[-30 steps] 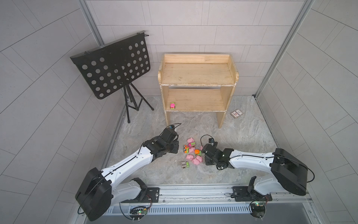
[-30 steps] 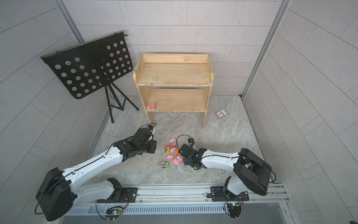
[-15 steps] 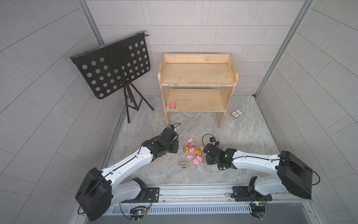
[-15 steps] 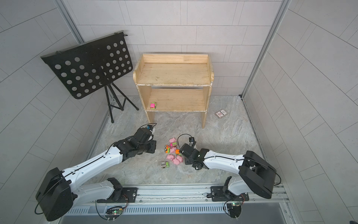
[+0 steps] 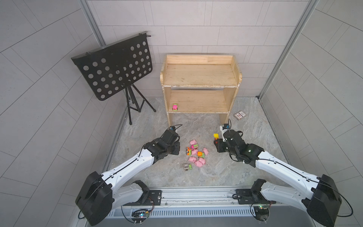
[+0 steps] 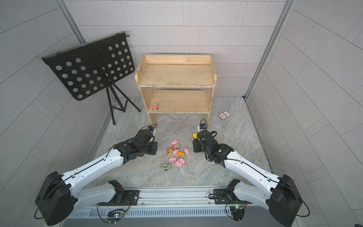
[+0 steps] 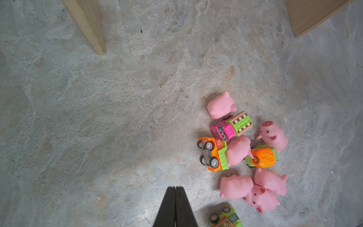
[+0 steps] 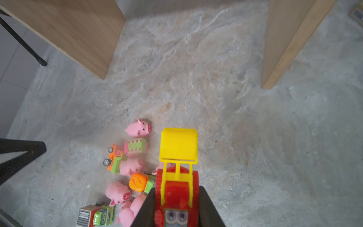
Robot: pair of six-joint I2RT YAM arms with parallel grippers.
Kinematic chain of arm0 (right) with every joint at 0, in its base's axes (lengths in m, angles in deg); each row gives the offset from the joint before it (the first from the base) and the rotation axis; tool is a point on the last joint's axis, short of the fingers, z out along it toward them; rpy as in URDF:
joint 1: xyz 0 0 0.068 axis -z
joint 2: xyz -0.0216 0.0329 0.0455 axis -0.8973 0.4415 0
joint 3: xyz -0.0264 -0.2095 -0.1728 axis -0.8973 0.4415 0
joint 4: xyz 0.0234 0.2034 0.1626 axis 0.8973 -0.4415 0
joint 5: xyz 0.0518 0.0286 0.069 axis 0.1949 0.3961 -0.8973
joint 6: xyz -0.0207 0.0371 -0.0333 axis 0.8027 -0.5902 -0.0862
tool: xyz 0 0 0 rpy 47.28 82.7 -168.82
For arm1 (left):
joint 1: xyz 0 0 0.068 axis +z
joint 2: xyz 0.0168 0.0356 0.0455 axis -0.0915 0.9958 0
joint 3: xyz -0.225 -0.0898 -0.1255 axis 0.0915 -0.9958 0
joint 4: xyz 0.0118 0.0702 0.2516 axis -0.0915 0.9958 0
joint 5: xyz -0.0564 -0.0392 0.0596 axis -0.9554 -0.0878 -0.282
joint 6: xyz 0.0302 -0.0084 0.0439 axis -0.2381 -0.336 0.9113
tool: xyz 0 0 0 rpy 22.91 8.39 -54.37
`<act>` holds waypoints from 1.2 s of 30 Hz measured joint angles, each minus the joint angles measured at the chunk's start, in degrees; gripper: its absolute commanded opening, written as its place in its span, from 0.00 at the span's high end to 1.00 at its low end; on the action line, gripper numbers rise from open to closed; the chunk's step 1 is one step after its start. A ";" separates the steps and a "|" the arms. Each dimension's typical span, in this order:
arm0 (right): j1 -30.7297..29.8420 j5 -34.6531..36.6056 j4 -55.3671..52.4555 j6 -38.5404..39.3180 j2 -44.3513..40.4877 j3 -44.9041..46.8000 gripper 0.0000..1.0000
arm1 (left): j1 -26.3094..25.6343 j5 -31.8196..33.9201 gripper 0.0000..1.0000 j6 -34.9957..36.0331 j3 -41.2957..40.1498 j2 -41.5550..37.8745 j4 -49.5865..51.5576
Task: Organize plastic toys on shelves
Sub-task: Pick up the plastic toy at the center of the board, then place the plastic toy on the shelf.
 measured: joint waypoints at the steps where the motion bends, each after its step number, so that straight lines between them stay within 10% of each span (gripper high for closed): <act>1: 1.03 -0.63 0.02 1.16 0.55 -1.49 0.86 | 0.00 0.00 0.90 0.00 -0.02 0.00 -0.02; 36: 12.98 5.60 -3.39 16.26 23.28 -33.03 0.85 | 0.31 -0.48 0.90 0.04 -0.24 0.44 -0.09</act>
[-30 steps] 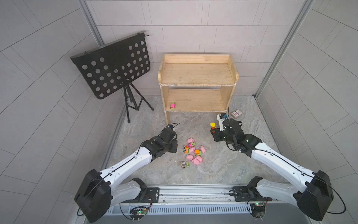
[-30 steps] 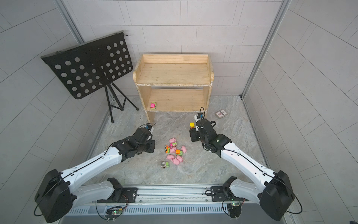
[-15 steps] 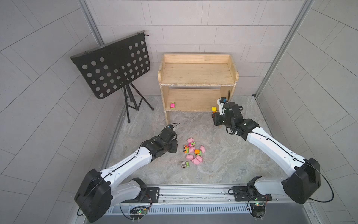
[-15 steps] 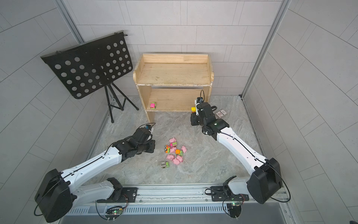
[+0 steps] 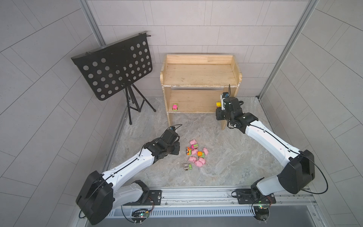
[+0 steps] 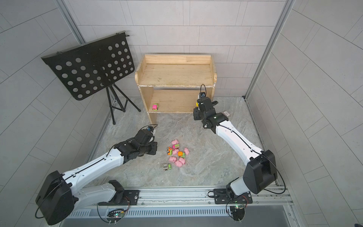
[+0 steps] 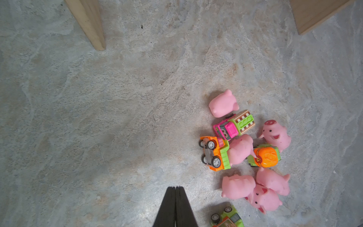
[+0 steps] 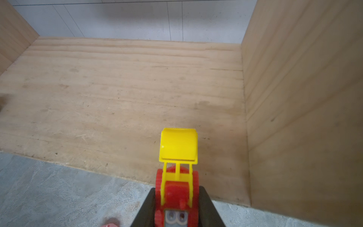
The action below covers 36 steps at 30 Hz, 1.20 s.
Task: Organize plastic toys on shelves
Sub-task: Place the plastic toy on the shelf.
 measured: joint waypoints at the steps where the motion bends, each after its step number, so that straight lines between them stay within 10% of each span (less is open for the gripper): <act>1: 0.22 0.28 -0.11 0.11 0.44 -0.52 0.85 | 0.00 -0.04 0.90 0.00 0.00 0.04 -0.02; 15: 1.33 3.17 -2.14 1.20 5.99 -5.49 0.80 | 0.26 -0.35 0.90 0.39 -0.02 0.57 -0.22; 36: 1.51 3.41 -2.38 1.14 7.45 -6.21 0.45 | 0.33 -0.90 0.90 0.39 -0.02 0.87 -0.20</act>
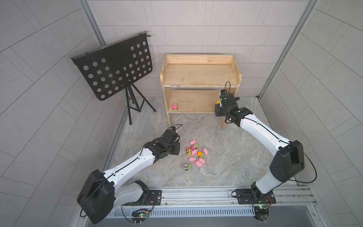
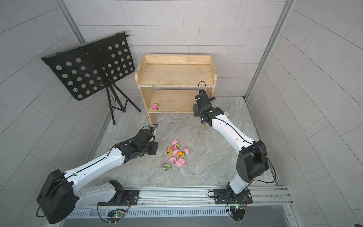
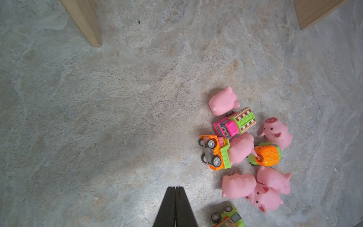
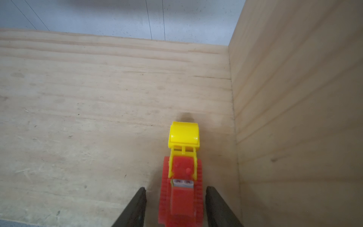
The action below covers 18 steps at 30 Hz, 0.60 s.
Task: Organize plastic toys on shelves
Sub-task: Place the plastic toy on the shelf.
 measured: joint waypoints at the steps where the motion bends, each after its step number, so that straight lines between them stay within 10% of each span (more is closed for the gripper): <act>1: -0.07 -0.07 0.00 -0.02 0.00 0.00 0.43 | 0.00 0.00 0.90 0.00 0.00 0.00 0.00; 9: -0.24 -1.68 -0.61 0.02 -1.95 1.44 0.37 | 0.00 -1.75 0.85 0.46 0.00 0.00 -0.09; 18: 0.35 -3.85 -3.56 1.73 -11.61 6.47 0.34 | -0.96 -8.98 0.53 1.95 -0.28 0.57 -1.49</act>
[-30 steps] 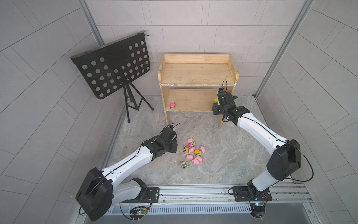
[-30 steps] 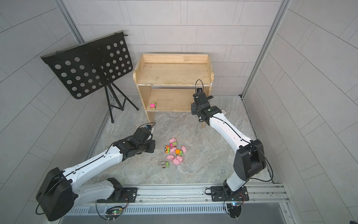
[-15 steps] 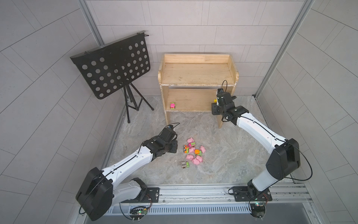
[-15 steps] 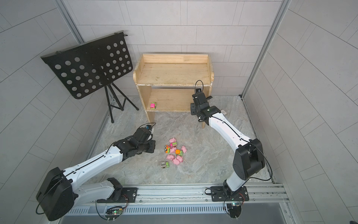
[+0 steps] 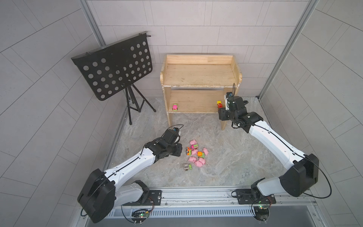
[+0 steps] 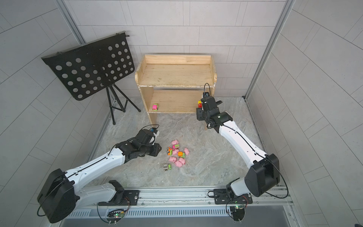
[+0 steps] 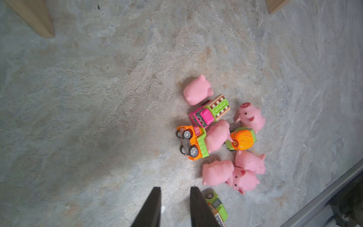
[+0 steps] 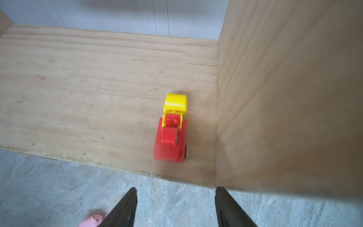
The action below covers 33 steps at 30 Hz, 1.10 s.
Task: Organize plastic toys on shelves
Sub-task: Pick up the plastic toy at the center of the board.
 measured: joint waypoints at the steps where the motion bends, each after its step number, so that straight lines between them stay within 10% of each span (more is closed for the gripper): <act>1: 0.00 -0.52 -0.26 0.28 -0.87 0.52 0.33 | -0.42 -0.26 0.46 0.00 -0.15 0.00 -0.17; 9: 0.00 -4.33 -3.02 2.12 -6.69 6.36 0.31 | -8.26 0.26 0.13 -0.52 -2.23 -0.04 -0.87; 26: 0.00 -5.55 -4.79 2.36 -11.65 12.31 0.30 | -17.77 6.99 0.11 1.86 -3.58 6.91 -0.35; 33: 0.00 -5.35 -5.46 2.34 -13.70 13.49 0.29 | -19.10 7.15 0.27 3.76 -1.73 11.50 -0.07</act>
